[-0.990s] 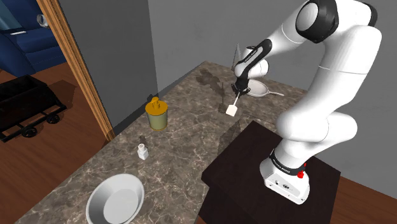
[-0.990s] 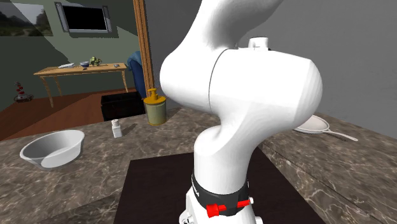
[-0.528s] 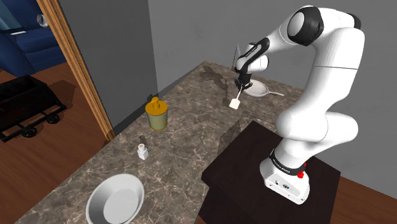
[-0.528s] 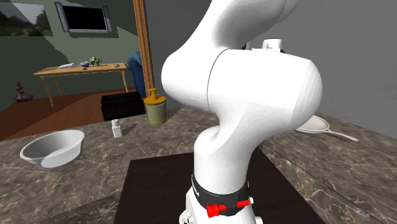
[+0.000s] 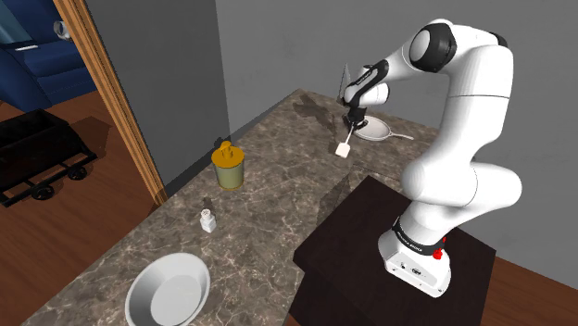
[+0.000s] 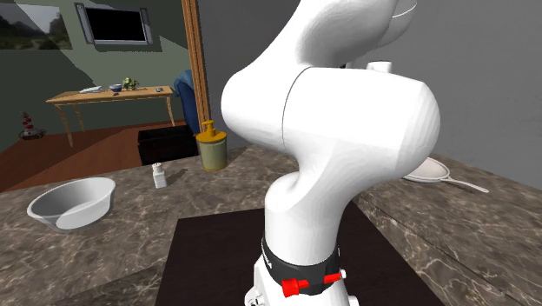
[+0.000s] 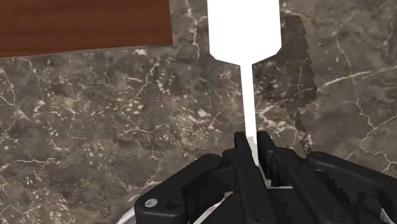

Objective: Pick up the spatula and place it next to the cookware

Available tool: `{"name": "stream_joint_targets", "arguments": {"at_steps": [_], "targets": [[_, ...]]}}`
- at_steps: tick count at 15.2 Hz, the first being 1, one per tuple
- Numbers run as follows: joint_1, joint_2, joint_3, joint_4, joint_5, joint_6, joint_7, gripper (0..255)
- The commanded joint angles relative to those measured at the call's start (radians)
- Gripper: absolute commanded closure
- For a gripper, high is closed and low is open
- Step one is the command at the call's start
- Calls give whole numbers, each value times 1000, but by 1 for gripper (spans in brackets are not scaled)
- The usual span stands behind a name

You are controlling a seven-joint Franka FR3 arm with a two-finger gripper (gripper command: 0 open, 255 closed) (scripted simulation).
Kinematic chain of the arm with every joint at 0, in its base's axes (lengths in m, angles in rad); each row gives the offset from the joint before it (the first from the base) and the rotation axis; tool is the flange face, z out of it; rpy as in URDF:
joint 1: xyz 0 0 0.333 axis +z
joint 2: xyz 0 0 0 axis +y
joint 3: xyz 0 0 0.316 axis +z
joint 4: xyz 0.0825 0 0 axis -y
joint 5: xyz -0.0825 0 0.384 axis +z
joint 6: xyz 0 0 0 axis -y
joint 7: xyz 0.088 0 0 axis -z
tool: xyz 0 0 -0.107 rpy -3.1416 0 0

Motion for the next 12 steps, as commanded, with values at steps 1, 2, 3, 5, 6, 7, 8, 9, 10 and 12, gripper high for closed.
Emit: {"name": "stream_joint_targets", "arguments": {"at_steps": [1, 2, 3, 5, 6, 7, 8, 9, 10, 12], "targets": [[3, 19, -3, 1, -4, 18, 4, 255], [4, 29, -5, 3, -6, 27, 6, 255], [6, 40, -7, 5, -9, 35, 8, 255], [9, 63, -11, 11, -13, 52, 11, 255], [10, 74, -13, 14, -15, 60, 13, 255], [12, 85, -15, 17, -17, 69, 14, 255], [13, 97, -18, 20, -18, 77, 16, 255], [15, 108, -20, 24, -20, 85, 18, 255], [16, 120, -22, 28, -22, 93, 19, 255], [19, 144, -26, 36, -25, 108, 22, 255]]}}
